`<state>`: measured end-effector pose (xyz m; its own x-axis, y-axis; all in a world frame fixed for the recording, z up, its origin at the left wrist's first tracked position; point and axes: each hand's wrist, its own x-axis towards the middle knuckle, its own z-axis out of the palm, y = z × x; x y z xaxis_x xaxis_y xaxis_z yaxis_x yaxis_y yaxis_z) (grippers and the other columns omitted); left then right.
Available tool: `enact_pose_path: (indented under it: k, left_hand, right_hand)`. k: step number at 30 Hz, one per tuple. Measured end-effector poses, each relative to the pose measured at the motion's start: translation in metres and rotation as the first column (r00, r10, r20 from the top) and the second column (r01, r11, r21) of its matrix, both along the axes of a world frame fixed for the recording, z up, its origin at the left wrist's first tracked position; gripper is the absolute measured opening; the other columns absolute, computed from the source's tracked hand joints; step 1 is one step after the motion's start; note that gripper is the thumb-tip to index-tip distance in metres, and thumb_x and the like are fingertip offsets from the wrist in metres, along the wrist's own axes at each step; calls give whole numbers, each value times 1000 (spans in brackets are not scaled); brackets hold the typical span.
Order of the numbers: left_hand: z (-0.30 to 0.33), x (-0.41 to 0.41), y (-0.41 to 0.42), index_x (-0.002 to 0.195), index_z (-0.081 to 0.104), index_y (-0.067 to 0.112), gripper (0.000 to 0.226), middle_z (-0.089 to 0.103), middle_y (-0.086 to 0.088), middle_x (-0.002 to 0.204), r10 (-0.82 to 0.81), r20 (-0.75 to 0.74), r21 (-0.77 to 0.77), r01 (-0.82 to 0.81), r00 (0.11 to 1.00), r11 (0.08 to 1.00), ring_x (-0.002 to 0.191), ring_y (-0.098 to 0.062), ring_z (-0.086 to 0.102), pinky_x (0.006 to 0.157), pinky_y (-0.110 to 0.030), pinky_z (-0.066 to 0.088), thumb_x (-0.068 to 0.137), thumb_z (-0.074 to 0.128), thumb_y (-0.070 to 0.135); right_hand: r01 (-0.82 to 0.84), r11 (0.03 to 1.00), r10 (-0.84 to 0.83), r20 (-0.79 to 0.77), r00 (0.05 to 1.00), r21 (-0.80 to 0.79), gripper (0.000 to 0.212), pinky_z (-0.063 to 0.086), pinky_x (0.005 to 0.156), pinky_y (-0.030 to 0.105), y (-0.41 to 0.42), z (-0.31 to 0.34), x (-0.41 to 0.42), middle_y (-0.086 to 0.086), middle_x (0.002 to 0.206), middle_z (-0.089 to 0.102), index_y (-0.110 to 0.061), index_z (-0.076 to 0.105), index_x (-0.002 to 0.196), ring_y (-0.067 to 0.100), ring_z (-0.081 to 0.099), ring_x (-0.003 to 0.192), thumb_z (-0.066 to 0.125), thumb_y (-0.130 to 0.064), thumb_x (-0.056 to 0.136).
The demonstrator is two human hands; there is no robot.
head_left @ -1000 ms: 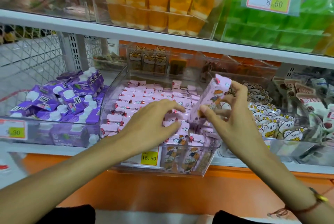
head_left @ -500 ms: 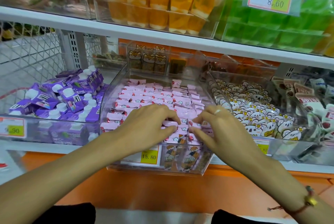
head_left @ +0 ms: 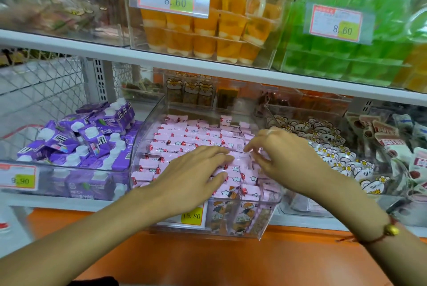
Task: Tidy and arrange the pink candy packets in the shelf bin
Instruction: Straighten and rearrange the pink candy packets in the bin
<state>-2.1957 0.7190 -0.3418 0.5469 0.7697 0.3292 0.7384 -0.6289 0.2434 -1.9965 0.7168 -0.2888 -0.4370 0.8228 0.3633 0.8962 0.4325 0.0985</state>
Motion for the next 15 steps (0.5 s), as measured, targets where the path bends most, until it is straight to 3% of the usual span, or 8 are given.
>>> enact_pose_path:
  k: [5,10,15]
  left_hand:
    - [-5,1,0,146,29,34,45,23,16,154,-32,-126,-4,32,992,999,140,-3,18,113,-23,15,102,23,40]
    - [-5,2,1,144,30,38,41,30,16,148,-36,-110,17,38,993,999,134,-5,26,110,-25,22,102,24,38]
    - [-5,3,1,139,34,41,39,31,11,148,-25,-153,43,32,988,999,133,-11,27,109,-30,25,102,24,36]
  right_hand:
    - [117,988,-83,291,953,-102,30,34,92,34,15,-5,-6,0,120,57,-25,63,112,20,44,115,50,-43,93]
    - [85,994,-79,87,993,-69,17,33,83,30,16,-9,1,-8,105,61,-29,63,96,14,44,101,54,-41,90]
    - [65,996,-71,93,993,68,19,31,82,33,14,-26,2,-6,109,58,-26,53,102,18,42,104,40,-38,96]
